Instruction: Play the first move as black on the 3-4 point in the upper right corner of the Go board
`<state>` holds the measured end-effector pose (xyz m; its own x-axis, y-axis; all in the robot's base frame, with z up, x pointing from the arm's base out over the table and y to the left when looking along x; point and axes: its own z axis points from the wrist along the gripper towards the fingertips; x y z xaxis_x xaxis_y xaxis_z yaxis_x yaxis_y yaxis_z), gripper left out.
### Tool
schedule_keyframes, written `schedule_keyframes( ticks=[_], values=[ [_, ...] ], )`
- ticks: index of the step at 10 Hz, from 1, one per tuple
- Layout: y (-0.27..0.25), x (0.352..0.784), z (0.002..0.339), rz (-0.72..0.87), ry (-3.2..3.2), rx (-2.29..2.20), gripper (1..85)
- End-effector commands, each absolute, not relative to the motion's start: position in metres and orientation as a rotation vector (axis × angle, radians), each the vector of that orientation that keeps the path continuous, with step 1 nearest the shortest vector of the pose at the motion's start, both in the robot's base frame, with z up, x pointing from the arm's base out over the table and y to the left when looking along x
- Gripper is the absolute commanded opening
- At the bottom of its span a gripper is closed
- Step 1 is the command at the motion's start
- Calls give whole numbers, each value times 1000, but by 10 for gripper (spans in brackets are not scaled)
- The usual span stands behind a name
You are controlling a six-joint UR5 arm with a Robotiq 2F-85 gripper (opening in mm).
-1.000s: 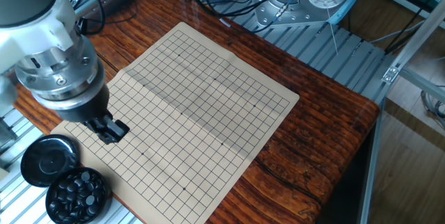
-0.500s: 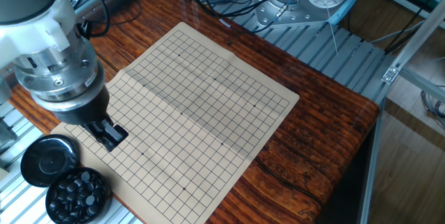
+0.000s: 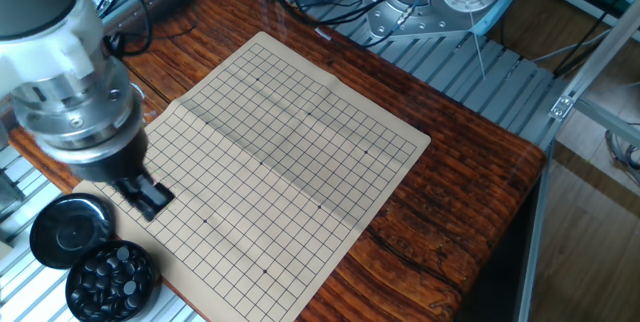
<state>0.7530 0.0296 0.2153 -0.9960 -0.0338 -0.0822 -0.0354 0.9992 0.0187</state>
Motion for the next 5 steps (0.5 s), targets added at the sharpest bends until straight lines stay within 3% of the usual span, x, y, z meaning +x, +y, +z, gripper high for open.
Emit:
schedule_keyframes(
  ticks=[1, 5],
  values=[
    [10, 780, 211, -17, 3048, -220, 337],
    [2, 800, 204, -37, 3056, -361, 333]
  ],
)
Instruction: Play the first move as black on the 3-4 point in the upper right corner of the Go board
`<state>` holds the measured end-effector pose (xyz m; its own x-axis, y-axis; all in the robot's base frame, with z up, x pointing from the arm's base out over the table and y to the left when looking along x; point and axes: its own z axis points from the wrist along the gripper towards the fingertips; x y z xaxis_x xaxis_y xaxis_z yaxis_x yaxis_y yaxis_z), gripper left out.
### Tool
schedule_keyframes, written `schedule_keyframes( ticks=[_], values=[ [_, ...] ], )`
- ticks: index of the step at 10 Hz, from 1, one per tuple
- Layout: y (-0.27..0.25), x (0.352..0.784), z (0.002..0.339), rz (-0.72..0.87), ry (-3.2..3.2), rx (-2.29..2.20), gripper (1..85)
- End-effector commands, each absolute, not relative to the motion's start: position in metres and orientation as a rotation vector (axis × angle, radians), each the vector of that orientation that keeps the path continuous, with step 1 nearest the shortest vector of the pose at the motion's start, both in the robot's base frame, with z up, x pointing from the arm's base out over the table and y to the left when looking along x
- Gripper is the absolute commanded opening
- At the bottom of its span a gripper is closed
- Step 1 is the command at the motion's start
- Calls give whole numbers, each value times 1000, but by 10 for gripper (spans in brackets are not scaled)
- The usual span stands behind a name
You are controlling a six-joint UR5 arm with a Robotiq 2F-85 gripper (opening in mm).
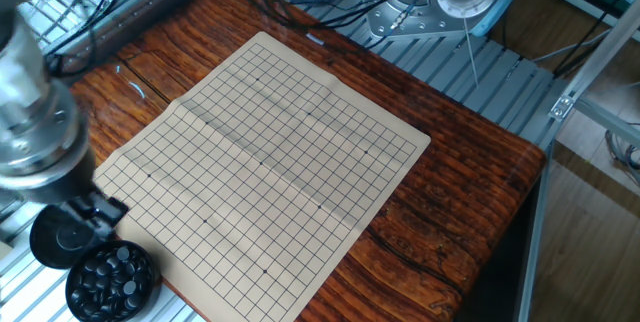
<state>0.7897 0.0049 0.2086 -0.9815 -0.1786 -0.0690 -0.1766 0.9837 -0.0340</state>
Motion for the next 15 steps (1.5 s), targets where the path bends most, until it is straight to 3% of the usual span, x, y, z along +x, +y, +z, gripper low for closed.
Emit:
schedule_keyframes(
  ticks=[1, 6, 15],
  values=[
    [3, 804, 196, -28, 3052, -374, 333],
    [18, 818, 157, 53, 3012, -391, 333],
    [-3, 776, 162, -36, 3187, -370, 330]
  ],
)
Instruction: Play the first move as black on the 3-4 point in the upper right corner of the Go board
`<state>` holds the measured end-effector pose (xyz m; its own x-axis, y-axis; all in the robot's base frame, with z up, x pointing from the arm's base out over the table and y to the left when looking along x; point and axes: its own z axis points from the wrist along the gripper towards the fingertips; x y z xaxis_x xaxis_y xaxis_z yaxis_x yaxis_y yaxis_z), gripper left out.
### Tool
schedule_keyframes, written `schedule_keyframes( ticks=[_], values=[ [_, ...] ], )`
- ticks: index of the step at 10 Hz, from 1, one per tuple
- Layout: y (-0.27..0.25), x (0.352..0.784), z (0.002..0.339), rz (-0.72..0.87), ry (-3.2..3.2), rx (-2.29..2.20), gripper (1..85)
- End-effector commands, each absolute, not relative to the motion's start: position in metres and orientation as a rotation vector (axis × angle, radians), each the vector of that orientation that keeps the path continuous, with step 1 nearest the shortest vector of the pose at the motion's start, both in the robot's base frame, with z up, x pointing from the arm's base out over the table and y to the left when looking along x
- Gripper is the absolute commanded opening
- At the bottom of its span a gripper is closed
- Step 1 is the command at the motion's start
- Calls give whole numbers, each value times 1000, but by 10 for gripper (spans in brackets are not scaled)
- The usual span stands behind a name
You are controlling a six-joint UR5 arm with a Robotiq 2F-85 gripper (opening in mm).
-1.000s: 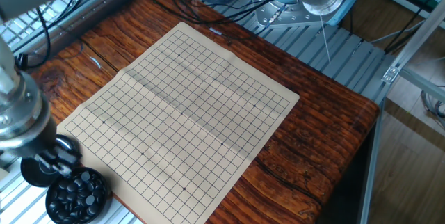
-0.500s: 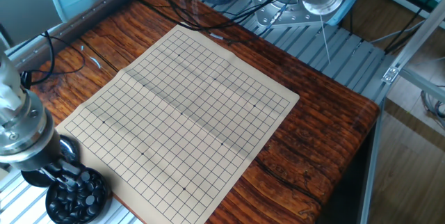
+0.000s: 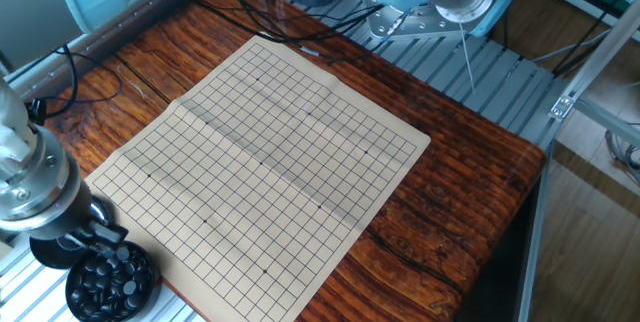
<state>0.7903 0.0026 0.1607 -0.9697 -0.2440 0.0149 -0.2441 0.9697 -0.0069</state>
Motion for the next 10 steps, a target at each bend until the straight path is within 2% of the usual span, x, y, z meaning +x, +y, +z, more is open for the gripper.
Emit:
schedule_keyframes(
  ticks=[1, 4, 7, 10],
  values=[
    [-2, 776, 162, 31, -3059, 329, 330],
    [-5, 785, 160, 45, -3085, 340, 327],
    [-19, 807, 126, 31, -3092, 430, 330],
    [-13, 811, 115, 39, -3073, 444, 330]
  ],
)
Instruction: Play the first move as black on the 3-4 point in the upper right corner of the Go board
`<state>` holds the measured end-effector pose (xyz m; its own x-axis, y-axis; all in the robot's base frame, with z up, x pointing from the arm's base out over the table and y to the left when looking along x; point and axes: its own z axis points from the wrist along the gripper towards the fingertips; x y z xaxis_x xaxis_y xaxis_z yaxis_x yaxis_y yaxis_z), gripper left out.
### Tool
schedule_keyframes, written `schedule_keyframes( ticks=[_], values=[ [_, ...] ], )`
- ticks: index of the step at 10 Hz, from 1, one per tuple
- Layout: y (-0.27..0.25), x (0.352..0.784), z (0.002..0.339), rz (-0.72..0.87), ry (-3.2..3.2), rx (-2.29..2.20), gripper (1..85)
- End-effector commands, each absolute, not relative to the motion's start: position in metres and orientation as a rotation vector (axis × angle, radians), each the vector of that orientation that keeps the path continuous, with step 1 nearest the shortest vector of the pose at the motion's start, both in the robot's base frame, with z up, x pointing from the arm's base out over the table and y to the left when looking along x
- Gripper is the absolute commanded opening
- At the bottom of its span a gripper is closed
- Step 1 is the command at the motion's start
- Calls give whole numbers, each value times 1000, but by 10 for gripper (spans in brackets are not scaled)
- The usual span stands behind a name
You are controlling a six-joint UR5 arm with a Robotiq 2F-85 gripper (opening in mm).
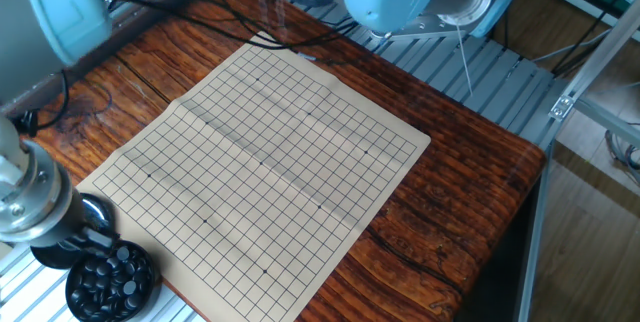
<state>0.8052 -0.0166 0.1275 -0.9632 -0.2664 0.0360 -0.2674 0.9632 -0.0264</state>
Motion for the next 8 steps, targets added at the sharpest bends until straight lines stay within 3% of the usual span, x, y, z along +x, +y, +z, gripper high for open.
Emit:
schedule_keyframes(
  ticks=[1, 8],
  values=[
    [-8, 812, 112, 49, -3074, 425, 330],
    [10, 820, 85, -23, -3120, 437, 327]
  ],
)
